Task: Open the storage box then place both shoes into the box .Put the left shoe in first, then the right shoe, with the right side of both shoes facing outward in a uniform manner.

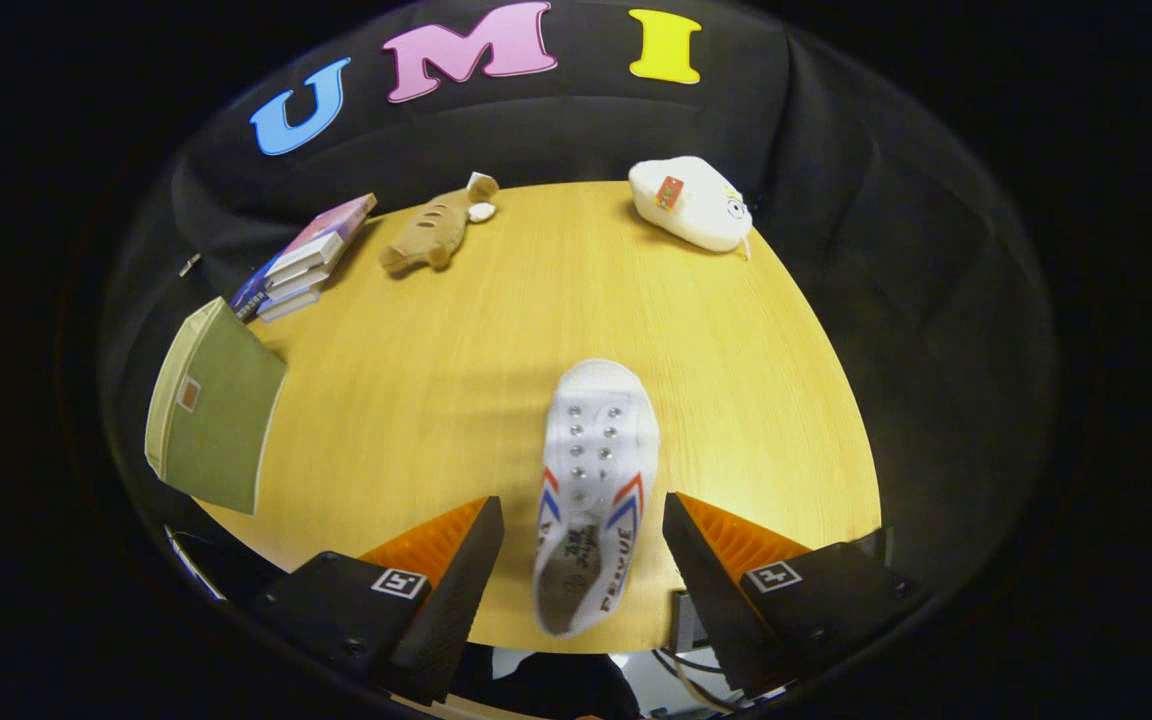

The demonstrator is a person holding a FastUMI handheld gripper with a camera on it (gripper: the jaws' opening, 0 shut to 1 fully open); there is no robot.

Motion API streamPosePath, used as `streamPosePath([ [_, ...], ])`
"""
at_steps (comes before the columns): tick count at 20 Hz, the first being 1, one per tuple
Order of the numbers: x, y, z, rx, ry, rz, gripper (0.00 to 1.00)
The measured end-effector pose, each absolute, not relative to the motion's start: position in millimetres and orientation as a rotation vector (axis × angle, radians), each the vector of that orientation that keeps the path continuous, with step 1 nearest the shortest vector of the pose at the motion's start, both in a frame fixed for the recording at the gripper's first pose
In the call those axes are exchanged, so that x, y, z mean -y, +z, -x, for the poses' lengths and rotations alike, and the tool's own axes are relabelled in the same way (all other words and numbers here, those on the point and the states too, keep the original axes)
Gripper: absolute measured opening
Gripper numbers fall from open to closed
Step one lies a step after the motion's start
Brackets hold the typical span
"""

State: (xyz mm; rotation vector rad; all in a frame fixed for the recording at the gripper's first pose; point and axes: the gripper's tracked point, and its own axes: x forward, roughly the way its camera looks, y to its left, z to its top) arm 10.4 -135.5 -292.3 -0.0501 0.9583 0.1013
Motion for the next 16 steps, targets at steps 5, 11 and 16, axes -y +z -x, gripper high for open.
streamPosePath([
  [5,164.2,-326.7,-1.4,-1.044,0.115,0.063,0.99],
  [11,164.4,-350.8,-7.1,-1.092,0.143,0.049,0.95],
  [16,153.3,-357.0,-7.9,-1.129,0.142,-0.036,0.58],
])
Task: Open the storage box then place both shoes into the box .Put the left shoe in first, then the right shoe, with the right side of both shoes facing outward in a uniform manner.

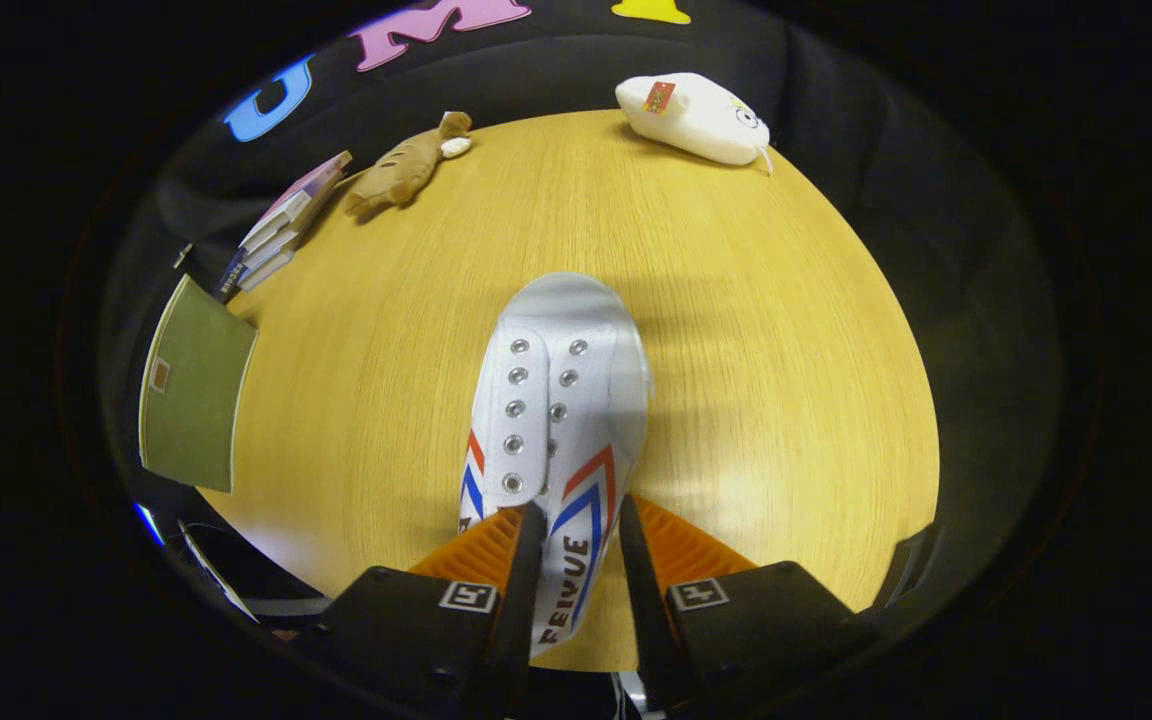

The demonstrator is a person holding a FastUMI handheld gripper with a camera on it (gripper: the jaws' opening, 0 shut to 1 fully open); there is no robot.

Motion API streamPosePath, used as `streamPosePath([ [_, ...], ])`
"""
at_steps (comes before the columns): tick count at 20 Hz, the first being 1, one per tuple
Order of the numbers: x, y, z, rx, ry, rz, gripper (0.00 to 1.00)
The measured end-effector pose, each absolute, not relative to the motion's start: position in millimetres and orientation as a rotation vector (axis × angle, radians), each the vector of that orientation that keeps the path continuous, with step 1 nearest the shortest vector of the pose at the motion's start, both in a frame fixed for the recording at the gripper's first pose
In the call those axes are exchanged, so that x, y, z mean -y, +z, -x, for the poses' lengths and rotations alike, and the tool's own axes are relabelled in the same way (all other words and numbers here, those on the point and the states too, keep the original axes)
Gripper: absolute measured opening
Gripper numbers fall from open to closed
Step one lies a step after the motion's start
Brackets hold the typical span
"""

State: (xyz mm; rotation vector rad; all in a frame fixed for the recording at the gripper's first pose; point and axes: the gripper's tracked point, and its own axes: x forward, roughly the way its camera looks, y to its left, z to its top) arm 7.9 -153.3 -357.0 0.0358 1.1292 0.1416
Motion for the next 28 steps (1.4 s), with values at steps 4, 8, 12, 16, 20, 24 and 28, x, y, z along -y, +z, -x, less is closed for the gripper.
streamPosePath([
  [4,158.2,-360.6,-11.1,-1.167,0.104,-0.104,0.35],
  [8,166.0,-358.0,-9.9,-1.161,0.050,-0.141,0.09],
  [12,150.0,-345.8,-4.5,-1.167,0.044,-0.232,0.05],
  [16,124.2,-330.9,3.4,-1.164,0.058,-0.220,0.05],
  [20,78.2,-299.4,6.4,-1.145,0.100,-0.244,0.05],
  [24,9.1,-248.2,3.9,-1.090,0.167,-0.292,0.05],
  [28,-70.1,-202.3,9.8,-1.050,0.249,-0.324,0.05],
])
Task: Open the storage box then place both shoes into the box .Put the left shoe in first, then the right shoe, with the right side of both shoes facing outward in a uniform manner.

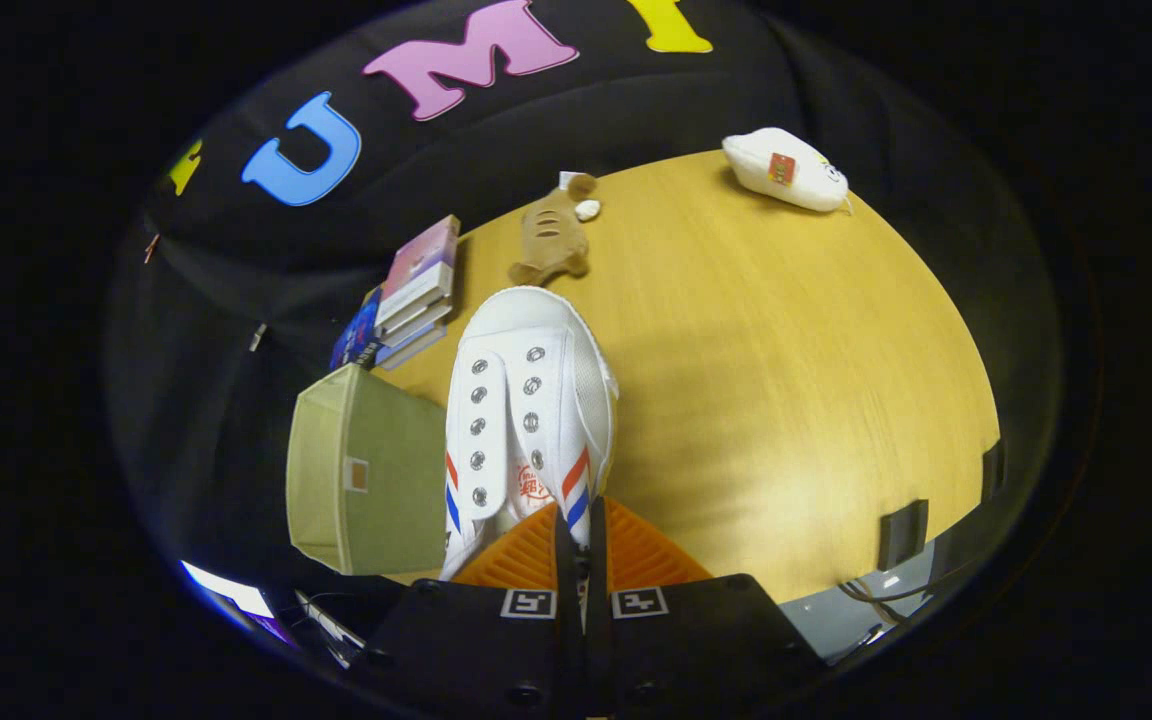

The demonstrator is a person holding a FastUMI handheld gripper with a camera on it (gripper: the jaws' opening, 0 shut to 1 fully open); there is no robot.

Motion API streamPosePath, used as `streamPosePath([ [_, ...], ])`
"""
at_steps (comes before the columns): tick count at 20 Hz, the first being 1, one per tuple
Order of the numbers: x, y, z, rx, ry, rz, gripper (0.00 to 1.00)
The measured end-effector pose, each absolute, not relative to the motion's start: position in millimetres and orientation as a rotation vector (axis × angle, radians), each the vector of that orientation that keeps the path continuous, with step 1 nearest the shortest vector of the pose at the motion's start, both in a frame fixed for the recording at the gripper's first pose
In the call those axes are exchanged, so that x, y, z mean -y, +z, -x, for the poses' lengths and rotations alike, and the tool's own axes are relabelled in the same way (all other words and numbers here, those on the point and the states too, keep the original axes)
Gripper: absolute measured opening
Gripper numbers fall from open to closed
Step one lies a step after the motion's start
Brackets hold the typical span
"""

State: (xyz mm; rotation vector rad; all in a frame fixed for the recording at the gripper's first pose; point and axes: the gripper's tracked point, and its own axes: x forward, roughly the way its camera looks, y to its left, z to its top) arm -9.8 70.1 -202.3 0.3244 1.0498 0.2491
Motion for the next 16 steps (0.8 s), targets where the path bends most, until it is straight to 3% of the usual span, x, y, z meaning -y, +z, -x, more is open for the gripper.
streamPosePath([
  [7,-206.7,-153.9,28.9,-1.031,0.372,-0.364,0.05],
  [16,-317.7,-169.4,35.2,-1.061,0.410,-0.266,0.05],
])
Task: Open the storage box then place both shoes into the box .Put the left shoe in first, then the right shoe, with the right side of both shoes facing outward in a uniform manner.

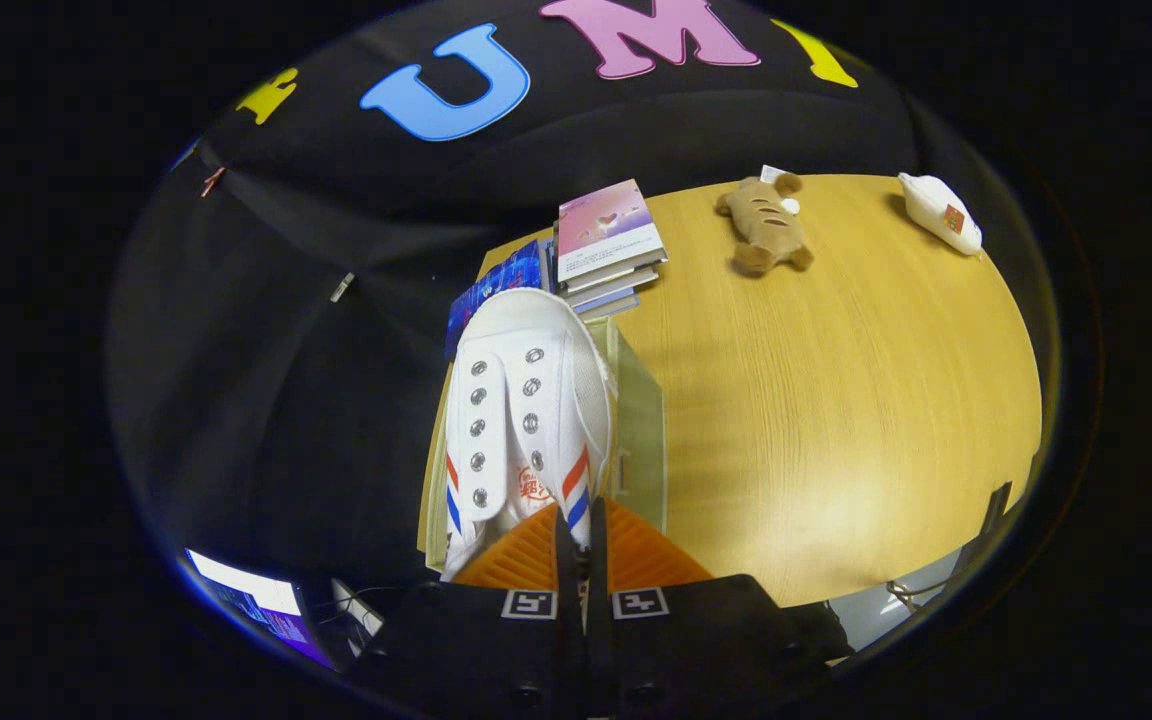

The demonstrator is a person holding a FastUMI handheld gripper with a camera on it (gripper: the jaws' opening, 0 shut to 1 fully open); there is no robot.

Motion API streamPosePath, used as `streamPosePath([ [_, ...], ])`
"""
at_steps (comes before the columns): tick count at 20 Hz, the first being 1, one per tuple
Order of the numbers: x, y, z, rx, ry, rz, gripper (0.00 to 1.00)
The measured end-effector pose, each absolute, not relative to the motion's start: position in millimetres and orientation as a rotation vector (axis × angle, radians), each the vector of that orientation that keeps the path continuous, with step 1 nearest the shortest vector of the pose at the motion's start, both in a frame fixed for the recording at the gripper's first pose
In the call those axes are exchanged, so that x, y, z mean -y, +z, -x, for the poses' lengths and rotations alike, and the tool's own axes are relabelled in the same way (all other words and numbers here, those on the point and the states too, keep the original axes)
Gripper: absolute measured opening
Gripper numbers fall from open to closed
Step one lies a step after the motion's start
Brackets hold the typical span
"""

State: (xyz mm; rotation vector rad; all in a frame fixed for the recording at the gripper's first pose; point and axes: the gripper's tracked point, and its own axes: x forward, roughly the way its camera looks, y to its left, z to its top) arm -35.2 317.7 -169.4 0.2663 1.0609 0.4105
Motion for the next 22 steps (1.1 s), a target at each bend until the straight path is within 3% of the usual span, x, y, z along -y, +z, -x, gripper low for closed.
streamPosePath([
  [9,-356.5,-225.4,24.2,-1.103,0.326,-0.144,0.06],
  [11,-360.6,-230.6,29.5,-1.110,0.340,-0.119,0.13],
  [15,-373.1,-211.5,42.7,-1.034,0.421,-0.122,0.57],
  [17,-366.5,-197.8,42.0,-0.982,0.442,-0.081,0.93],
  [18,-361.6,-189.8,41.7,-0.957,0.446,-0.067,0.98],
  [22,-336.2,-151.8,33.2,-0.838,0.434,-0.075,0.99],
])
